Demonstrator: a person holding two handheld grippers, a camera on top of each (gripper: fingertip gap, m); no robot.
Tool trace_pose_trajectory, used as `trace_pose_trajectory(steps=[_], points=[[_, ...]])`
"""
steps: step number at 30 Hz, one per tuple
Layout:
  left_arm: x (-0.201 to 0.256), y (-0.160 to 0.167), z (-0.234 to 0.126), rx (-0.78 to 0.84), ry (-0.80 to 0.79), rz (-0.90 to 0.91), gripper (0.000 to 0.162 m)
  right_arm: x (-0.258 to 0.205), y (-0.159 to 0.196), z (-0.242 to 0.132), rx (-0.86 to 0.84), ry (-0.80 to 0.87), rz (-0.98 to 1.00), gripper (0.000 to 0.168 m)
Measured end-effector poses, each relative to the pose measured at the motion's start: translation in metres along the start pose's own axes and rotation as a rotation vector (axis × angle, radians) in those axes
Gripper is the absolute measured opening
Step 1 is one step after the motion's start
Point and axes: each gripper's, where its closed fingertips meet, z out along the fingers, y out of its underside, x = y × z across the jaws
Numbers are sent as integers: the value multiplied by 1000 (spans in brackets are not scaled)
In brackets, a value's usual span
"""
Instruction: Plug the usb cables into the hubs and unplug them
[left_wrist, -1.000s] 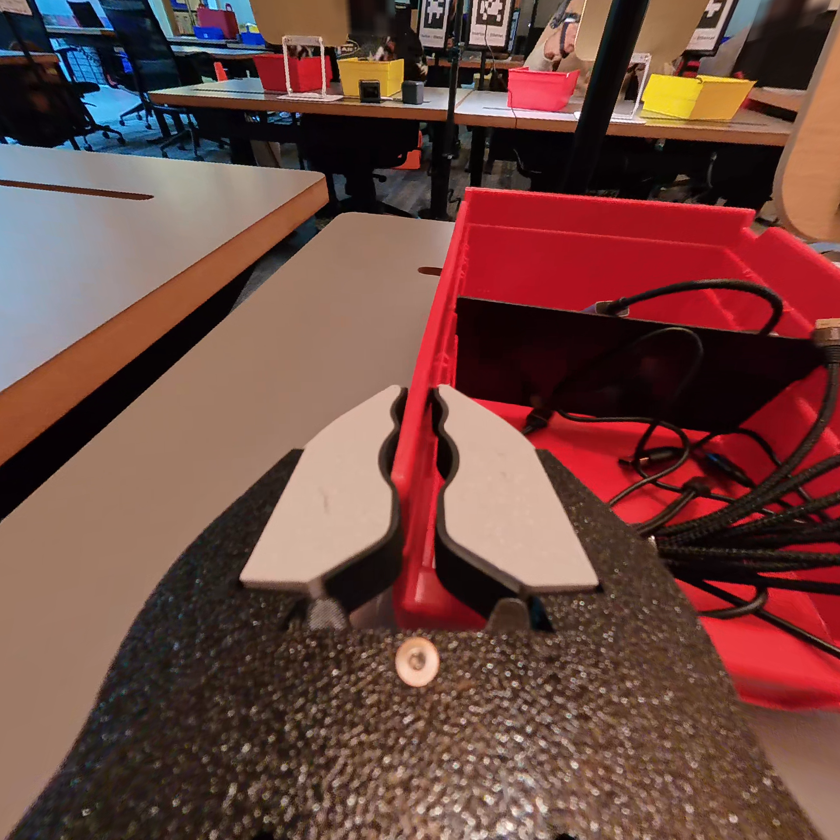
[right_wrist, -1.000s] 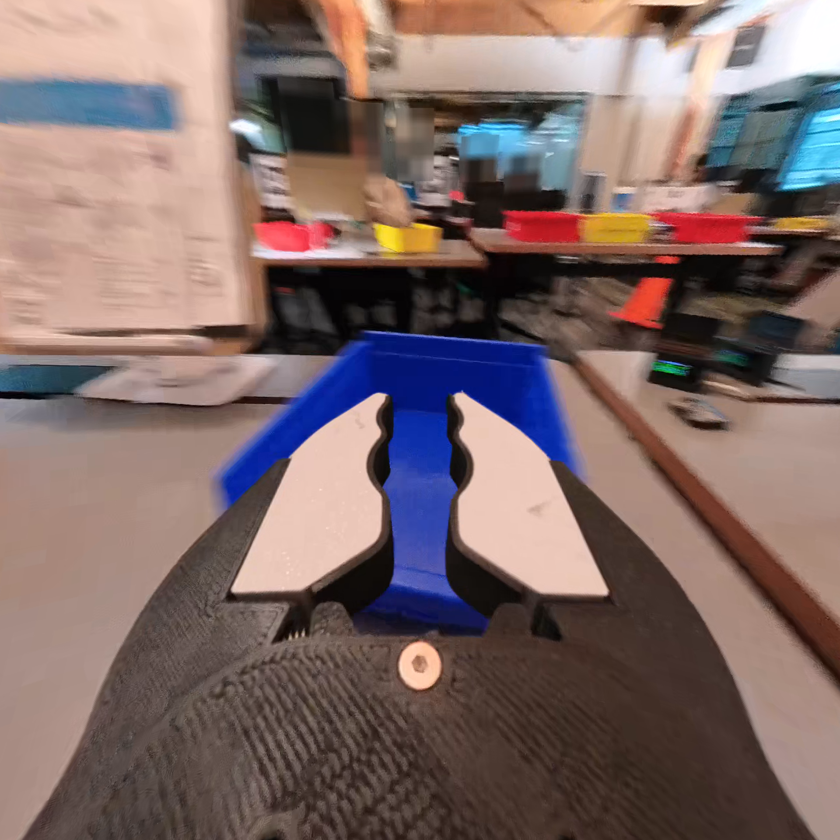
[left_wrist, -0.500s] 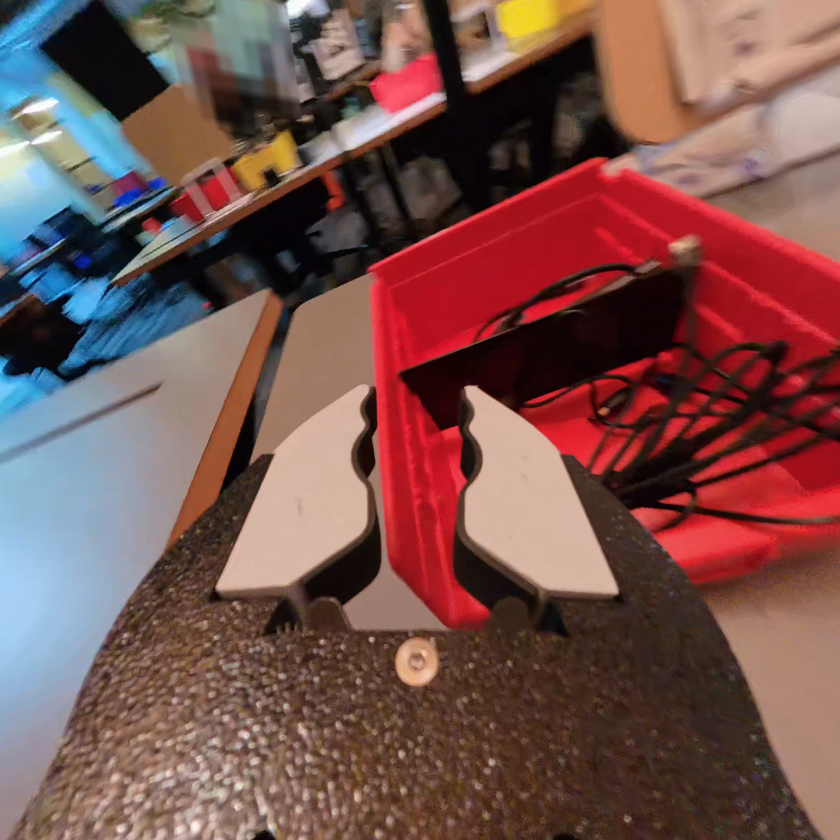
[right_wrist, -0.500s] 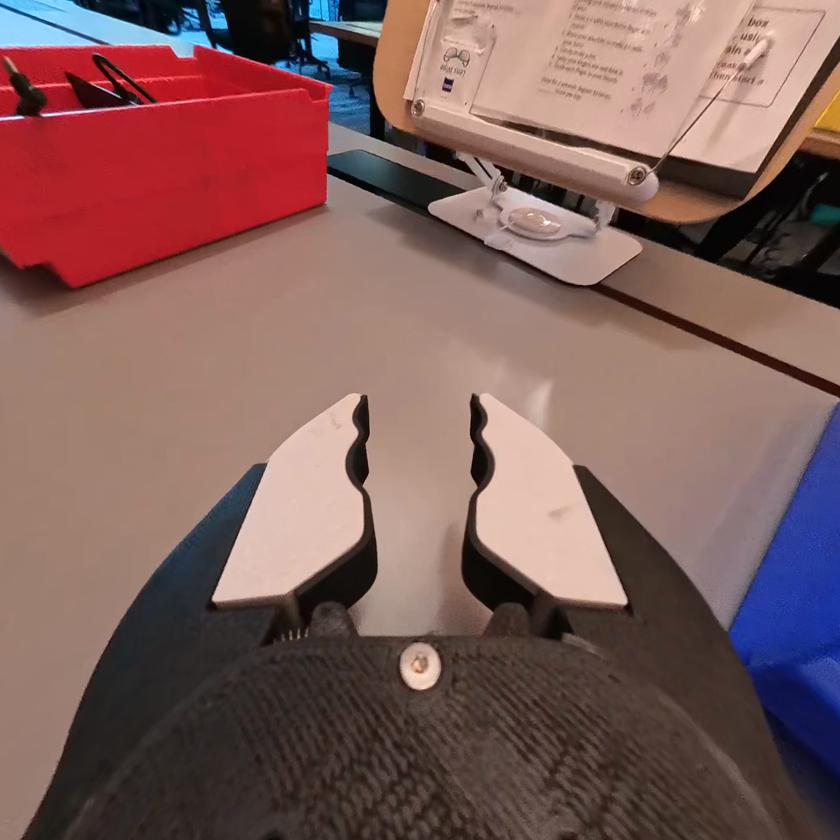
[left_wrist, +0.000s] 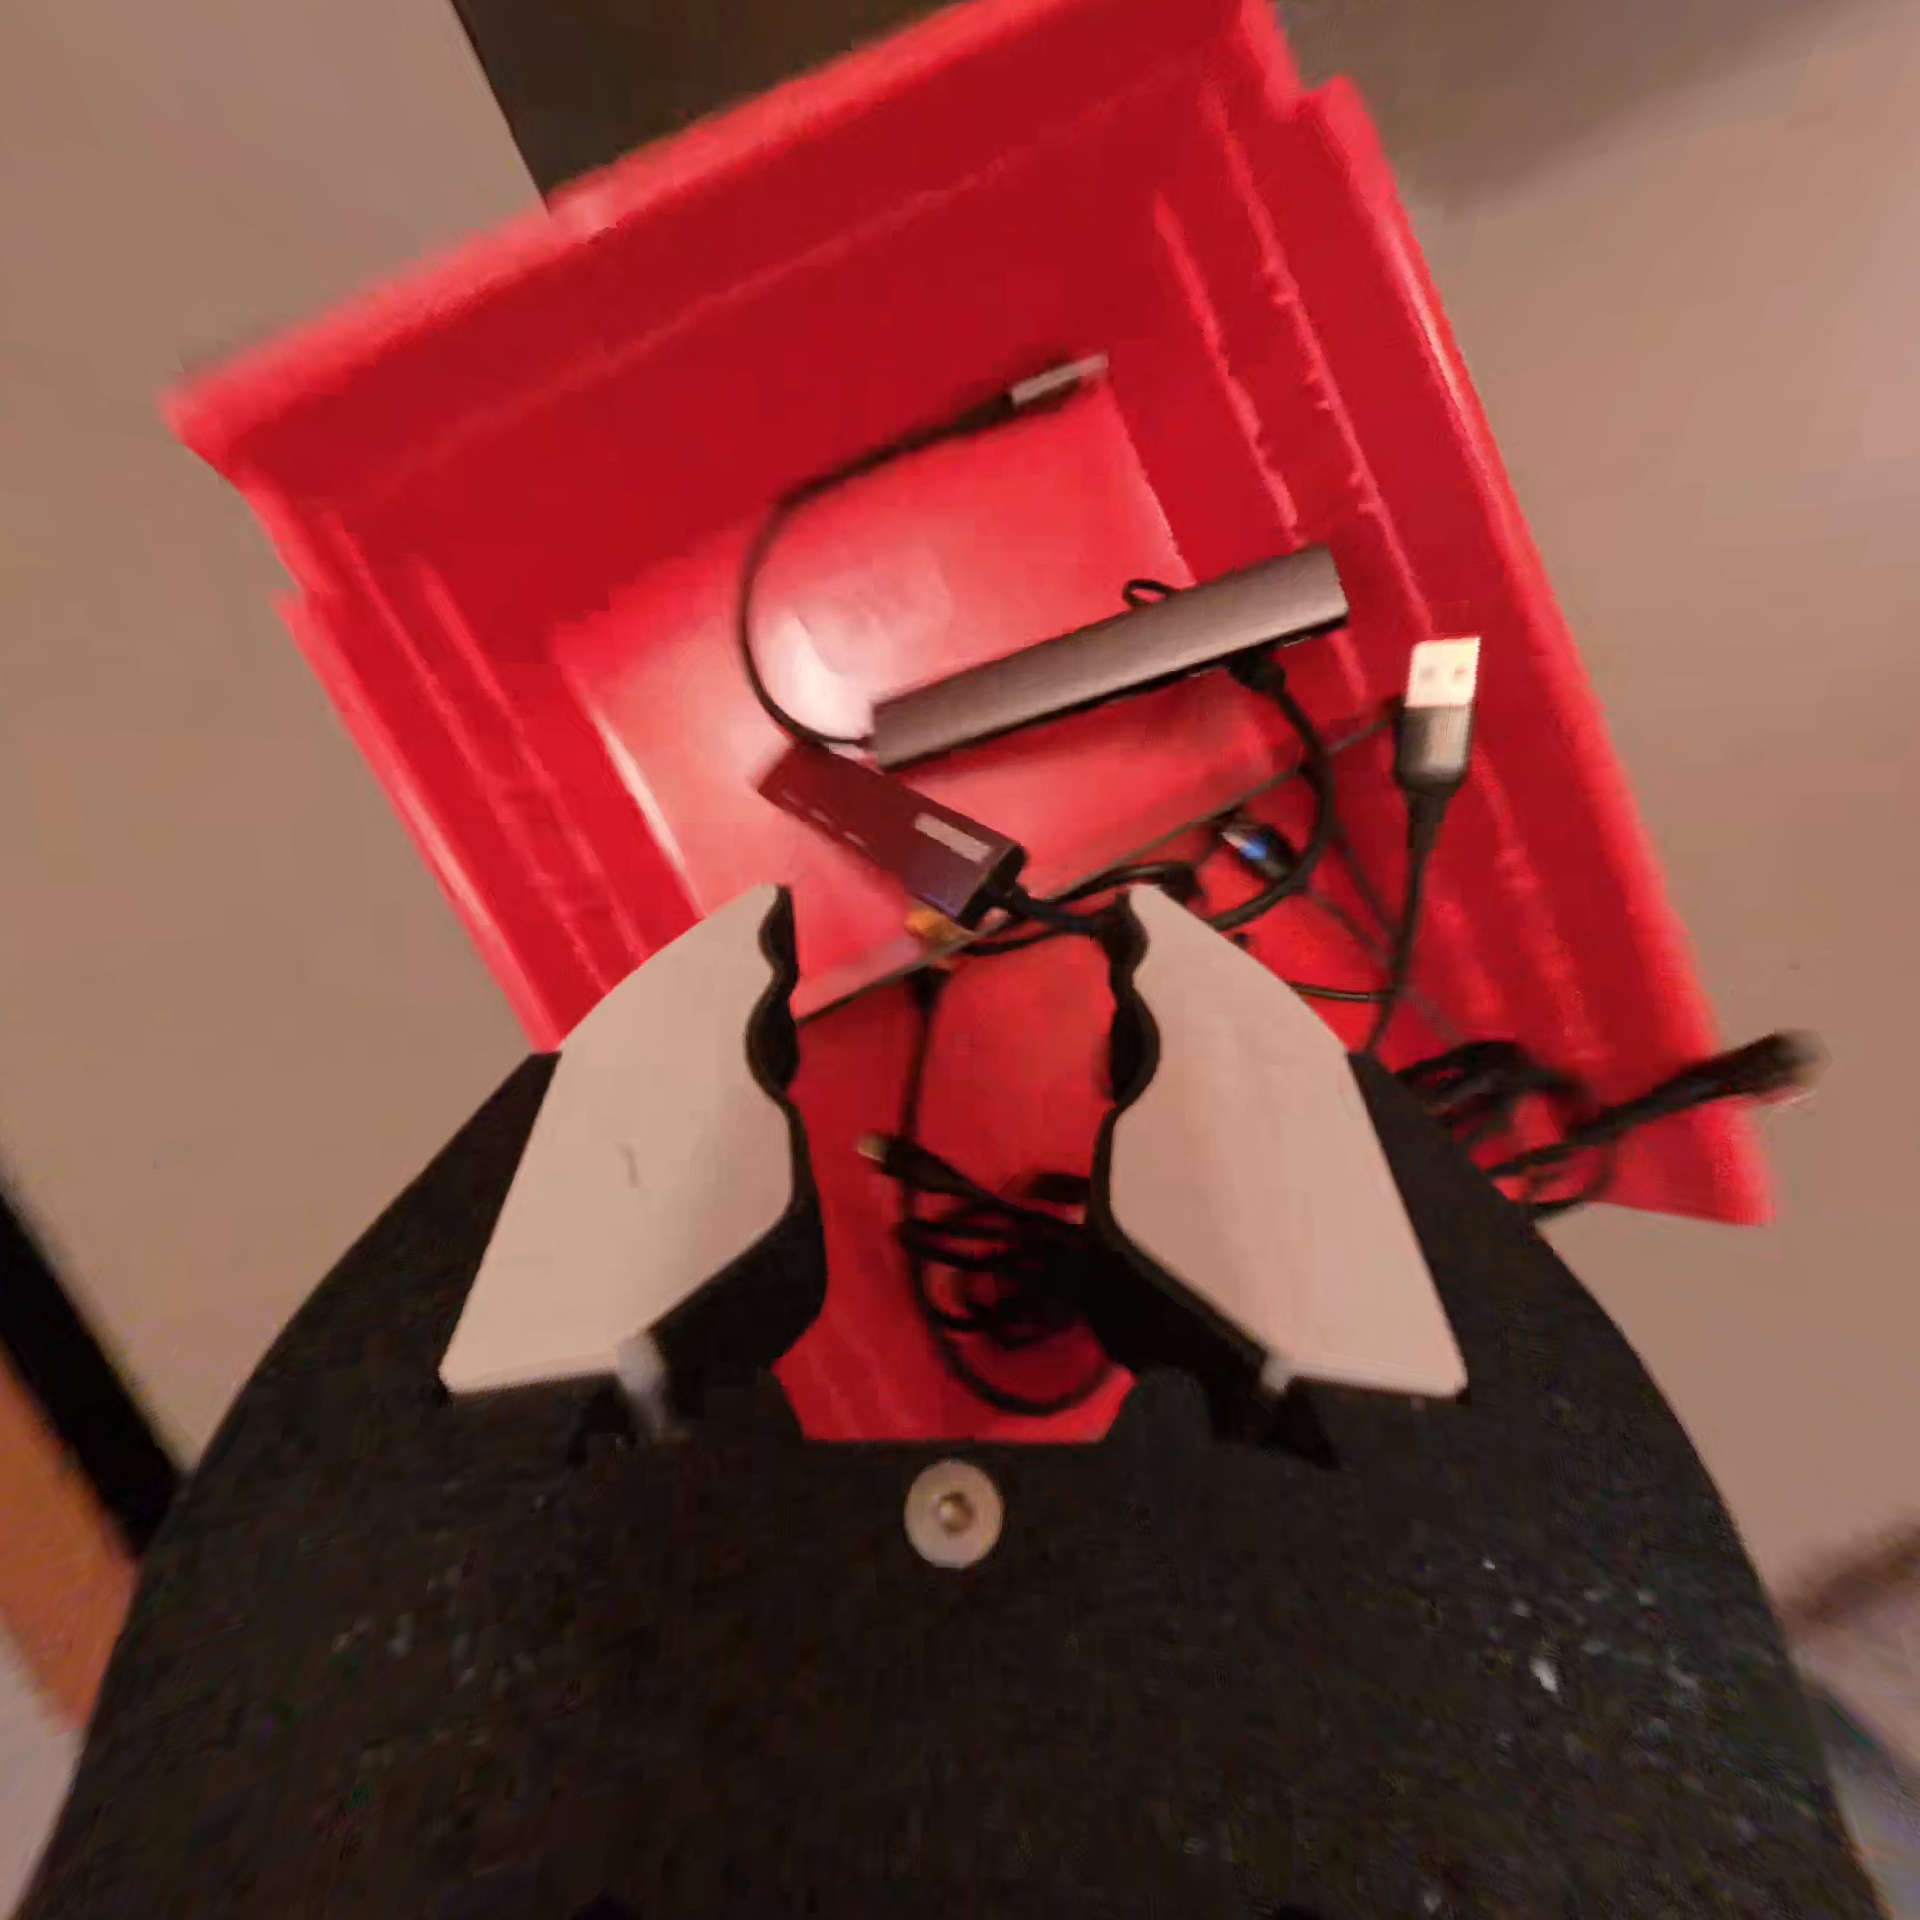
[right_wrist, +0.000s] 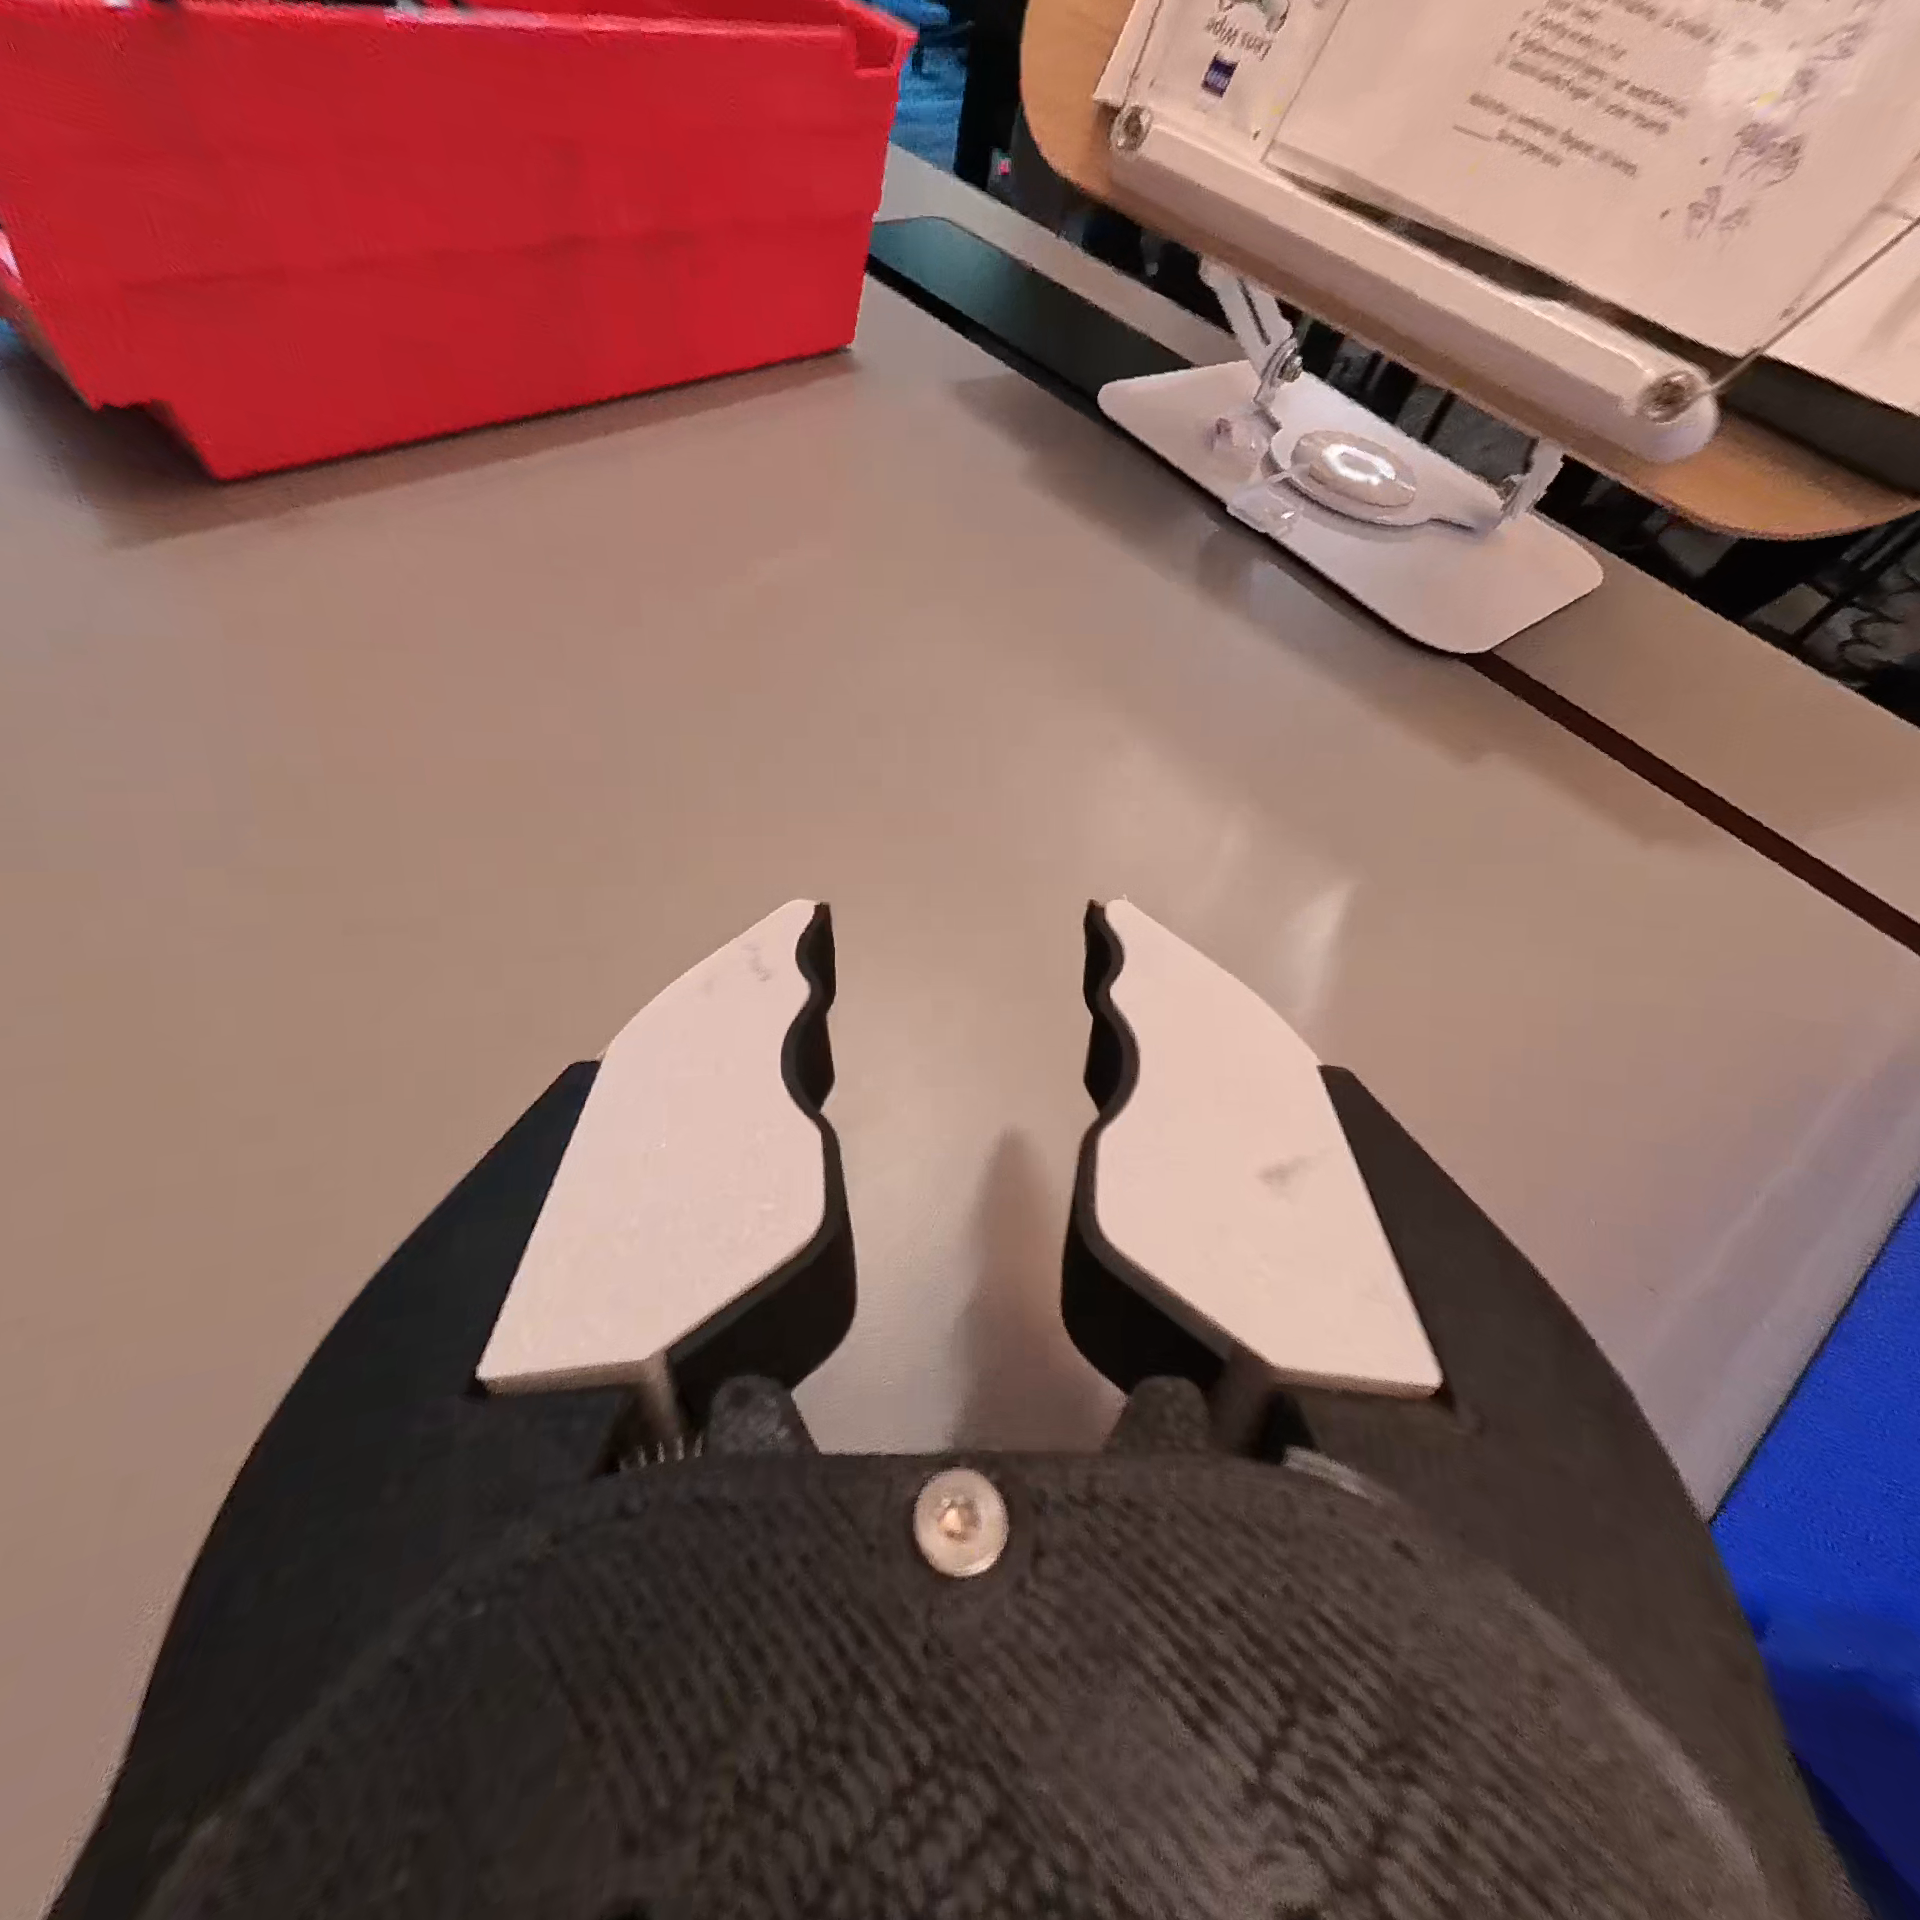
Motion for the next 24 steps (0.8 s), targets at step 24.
trace_pose_trajectory(steps=[24], points=[[-18, 17, 40, -653, -118, -11, 32, 9, -2, -3, 32, -44, 131, 42]])
